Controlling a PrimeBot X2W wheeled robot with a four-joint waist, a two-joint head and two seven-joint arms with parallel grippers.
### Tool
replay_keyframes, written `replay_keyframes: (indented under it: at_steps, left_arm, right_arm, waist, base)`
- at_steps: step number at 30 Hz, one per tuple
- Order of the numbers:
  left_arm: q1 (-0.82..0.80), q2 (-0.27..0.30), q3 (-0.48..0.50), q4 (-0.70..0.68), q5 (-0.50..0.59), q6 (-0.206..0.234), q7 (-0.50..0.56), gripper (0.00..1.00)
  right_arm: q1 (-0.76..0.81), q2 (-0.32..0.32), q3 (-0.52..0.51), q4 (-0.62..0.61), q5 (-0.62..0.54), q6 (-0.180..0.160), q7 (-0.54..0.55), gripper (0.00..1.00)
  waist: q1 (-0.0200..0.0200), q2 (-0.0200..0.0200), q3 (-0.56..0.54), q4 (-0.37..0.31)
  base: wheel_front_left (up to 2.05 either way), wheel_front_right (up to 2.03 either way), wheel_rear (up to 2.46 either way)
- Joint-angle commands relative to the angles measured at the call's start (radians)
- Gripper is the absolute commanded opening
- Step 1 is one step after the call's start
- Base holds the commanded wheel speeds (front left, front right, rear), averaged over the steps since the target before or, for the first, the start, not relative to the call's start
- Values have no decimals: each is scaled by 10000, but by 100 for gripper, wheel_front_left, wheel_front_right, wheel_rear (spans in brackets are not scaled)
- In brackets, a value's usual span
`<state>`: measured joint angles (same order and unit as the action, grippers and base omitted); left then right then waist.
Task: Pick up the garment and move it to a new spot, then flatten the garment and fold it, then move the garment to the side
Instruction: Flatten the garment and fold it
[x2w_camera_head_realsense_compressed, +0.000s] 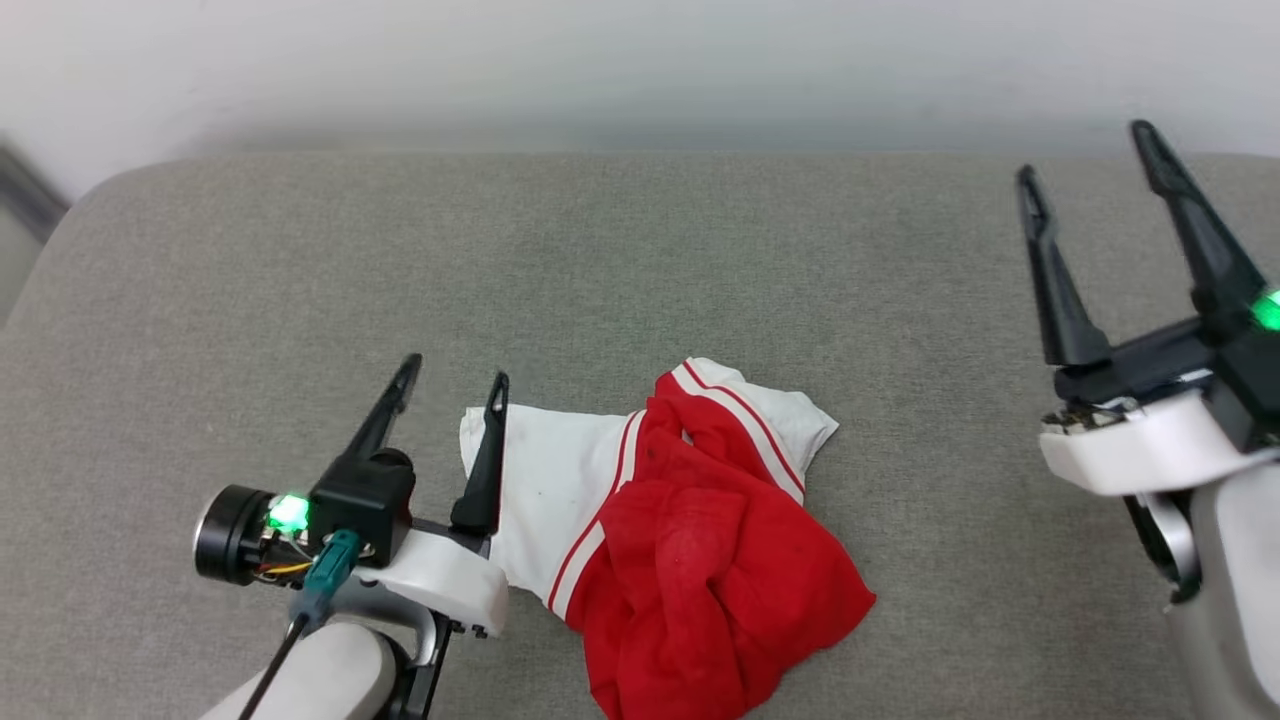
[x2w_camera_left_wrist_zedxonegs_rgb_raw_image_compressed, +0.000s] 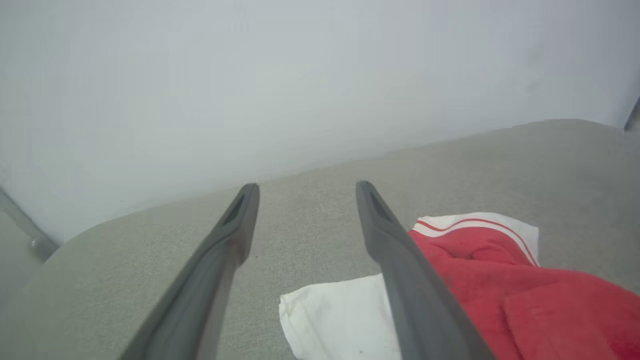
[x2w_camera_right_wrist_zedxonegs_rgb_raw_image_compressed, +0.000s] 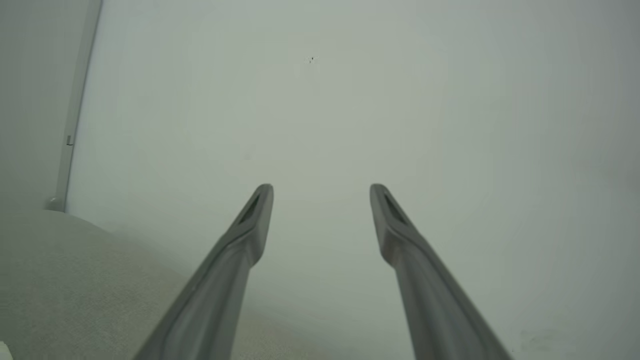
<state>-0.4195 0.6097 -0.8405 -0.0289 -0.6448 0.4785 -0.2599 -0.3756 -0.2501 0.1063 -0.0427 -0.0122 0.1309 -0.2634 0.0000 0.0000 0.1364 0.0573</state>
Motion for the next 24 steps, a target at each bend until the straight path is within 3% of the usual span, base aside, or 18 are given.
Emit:
replay_keyframes:
  at_steps: [1,4,8,17,24]
  left_arm:
    - [323,-240,456,-250,443,225,-65,100]
    - [1094,-644,1384,-527,1156,529,-59,100]
    - [1964,-1300,2520,-898,1999,570,-61,100]
    - [2940,-2739,4369,-1120,3423,-406,-54,100]
    - [2756,-3791,5340,-1169,4280,-1252,-55,100]
  right_arm:
    - [-379,-307,407,487,206,-3,-20,100]
    - [-1195,-982,1588,1674,695,-3,196,100]
    - [-2433,-1830,3459,2553,1899,-3,1456,100]
    - [-5236,-3659,7991,2352,5750,-4,5656,100]
    - [-7309,-4032,10658,2219,7995,-4,8711,100]
  waist:
    - [0,0,72,85]
    - [0,0,146,175]
    - [0,0,331,286]
    - [0,0,1125,556]
    - [0,0,2073,800]
  base:
    - [0,0,0]
    - [0,0,0]
    - [0,0,0]
    - [0,0,0]
    - [0,0,0]
